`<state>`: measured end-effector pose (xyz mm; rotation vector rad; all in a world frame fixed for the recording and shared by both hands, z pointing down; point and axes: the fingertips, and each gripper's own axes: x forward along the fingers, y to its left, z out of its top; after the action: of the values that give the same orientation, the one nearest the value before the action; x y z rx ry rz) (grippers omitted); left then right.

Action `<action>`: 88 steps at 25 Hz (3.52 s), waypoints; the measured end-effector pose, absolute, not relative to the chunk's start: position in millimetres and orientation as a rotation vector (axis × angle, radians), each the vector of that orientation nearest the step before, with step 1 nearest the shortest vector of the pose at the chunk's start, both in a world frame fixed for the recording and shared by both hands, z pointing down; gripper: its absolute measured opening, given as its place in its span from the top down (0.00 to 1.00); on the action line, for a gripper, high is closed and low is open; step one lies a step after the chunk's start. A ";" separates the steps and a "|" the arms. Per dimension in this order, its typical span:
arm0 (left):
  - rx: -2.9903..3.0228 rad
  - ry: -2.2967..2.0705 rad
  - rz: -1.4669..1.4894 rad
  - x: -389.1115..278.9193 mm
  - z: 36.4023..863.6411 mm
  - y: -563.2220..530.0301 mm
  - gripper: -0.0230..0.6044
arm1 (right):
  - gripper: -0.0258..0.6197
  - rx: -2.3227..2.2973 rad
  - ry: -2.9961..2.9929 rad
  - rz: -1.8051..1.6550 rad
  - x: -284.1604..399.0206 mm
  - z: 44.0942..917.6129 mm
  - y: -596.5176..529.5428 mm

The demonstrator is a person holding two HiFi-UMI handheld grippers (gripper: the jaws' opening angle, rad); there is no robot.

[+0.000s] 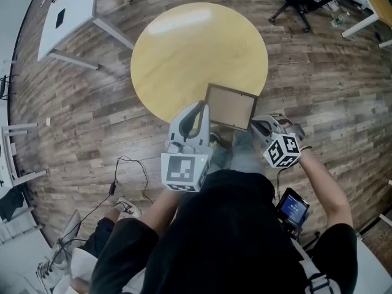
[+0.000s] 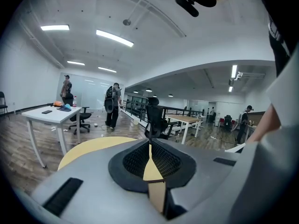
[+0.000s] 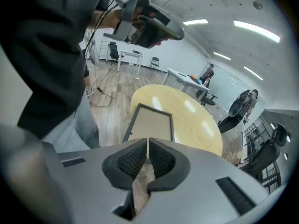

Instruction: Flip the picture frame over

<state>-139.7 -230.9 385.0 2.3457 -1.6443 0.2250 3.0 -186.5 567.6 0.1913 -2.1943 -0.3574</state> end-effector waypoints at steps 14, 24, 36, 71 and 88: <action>2.274 -1.582 0.301 -132.0 444.5 -246.8 0.91 | 0.65 -0.036 -2.034 -0.580 18.3 656.8 -154.8; 2.287 -1.593 0.337 -135.3 449.5 -254.2 0.91 | 0.61 -0.072 -1.836 -1.193 -8.1 678.7 -158.6; 2.265 -1.622 0.352 -150.8 447.4 -248.8 0.91 | 0.69 -0.012 -1.854 -1.405 -43.9 673.8 -161.9; 2.337 -1.696 0.260 -168.8 399.0 -259.6 0.91 | 0.85 0.915 -2.584 1.331 -42.6 528.8 -294.3; 2.353 -1.677 0.288 -162.3 401.6 -259.4 0.91 | 0.81 1.121 -2.181 1.422 4.3 612.8 -279.5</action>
<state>-162.3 -259.4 401.6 2.3527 -1.6774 0.2877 4.3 -279.5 612.8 1.1210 -2.1810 1.4221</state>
